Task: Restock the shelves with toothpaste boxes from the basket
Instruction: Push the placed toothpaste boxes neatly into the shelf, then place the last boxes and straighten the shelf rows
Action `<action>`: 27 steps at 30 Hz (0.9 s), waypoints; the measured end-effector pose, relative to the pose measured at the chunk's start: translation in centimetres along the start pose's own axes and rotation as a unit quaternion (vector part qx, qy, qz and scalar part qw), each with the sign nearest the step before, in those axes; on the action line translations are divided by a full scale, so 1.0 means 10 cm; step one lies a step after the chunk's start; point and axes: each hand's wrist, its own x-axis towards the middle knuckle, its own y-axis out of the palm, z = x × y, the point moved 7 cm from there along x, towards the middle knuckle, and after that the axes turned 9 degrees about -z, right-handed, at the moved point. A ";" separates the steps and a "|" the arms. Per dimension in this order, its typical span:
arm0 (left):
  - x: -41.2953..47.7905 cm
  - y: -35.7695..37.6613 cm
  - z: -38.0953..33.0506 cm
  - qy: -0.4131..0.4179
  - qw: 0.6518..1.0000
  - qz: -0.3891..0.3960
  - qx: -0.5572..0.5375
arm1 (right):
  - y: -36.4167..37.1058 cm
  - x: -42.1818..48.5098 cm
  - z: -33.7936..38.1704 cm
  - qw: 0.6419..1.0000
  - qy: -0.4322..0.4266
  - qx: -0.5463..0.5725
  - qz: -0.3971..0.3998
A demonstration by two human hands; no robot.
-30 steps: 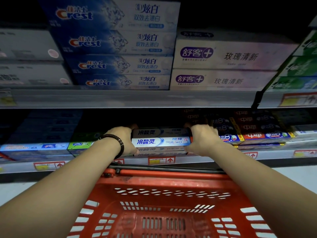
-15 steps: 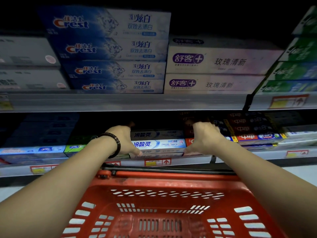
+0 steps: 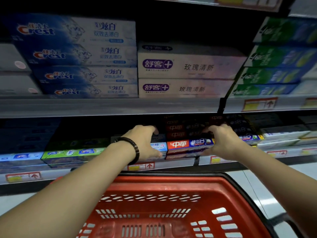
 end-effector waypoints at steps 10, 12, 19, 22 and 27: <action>0.28 0.29 -0.54 -0.007 0.997 0.009 0.071 | -0.01 0.23 -0.35 1.000 0.014 0.002 -0.007; 0.32 0.34 -0.59 -0.015 0.997 0.024 0.078 | -0.01 0.25 -0.37 1.000 0.016 -0.008 0.005; 0.49 0.53 -0.52 -0.044 0.994 0.082 0.062 | 0.03 0.33 -0.39 0.997 -0.025 -0.007 0.070; 0.51 0.60 -0.48 -0.042 0.992 0.092 0.074 | 0.07 0.35 -0.39 0.994 -0.045 -0.021 0.094; 0.56 0.65 -0.44 -0.049 0.991 0.104 0.070 | 0.13 0.39 -0.44 0.993 -0.051 -0.034 0.102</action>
